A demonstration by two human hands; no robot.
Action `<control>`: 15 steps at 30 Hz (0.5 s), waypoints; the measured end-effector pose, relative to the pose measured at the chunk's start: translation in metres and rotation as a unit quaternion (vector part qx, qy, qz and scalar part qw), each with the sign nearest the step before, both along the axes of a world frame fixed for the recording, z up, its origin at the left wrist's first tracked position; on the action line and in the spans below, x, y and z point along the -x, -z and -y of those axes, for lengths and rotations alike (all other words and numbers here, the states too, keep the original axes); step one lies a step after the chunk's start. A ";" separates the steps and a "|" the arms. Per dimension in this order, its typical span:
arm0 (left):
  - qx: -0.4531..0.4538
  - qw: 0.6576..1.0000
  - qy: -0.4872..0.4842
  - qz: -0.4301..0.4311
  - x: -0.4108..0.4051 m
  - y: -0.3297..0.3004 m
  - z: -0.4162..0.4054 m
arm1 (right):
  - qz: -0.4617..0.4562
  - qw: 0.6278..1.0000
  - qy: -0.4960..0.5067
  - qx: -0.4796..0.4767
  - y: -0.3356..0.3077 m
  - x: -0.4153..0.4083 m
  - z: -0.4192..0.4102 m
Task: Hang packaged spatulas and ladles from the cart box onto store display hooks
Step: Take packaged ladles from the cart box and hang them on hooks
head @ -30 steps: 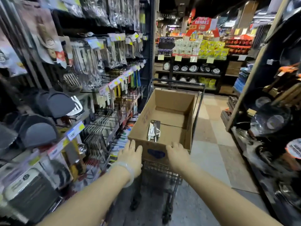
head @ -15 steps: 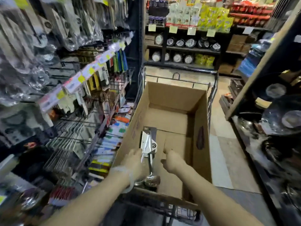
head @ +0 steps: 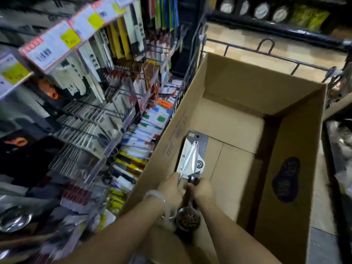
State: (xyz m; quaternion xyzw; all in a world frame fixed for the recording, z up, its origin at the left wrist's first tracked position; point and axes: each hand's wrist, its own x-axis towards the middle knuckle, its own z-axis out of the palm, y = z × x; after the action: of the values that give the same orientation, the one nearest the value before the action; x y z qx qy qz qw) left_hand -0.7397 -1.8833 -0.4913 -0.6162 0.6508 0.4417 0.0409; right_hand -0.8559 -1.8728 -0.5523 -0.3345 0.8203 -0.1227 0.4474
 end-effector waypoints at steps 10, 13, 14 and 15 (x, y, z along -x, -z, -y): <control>-0.011 1.000 -0.005 0.012 0.006 0.016 0.013 | -0.116 0.986 -0.116 -0.039 0.008 0.002 0.011; -0.010 1.000 -0.005 0.023 0.006 0.011 0.016 | -0.026 0.999 -0.007 0.030 0.001 0.008 0.007; -0.012 1.000 -0.007 0.024 0.006 0.009 0.016 | 0.044 0.996 0.061 0.058 -0.004 0.009 0.005; -0.012 1.000 -0.010 0.024 0.007 0.007 0.016 | 0.126 0.980 0.127 0.086 -0.010 0.010 0.002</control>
State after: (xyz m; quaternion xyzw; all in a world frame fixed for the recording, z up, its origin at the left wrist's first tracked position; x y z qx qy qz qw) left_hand -0.7464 -1.8992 -0.4986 -0.6329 0.6380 0.4346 0.0593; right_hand -0.8659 -1.8745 -0.5426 -0.2469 0.7794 -0.2901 0.4974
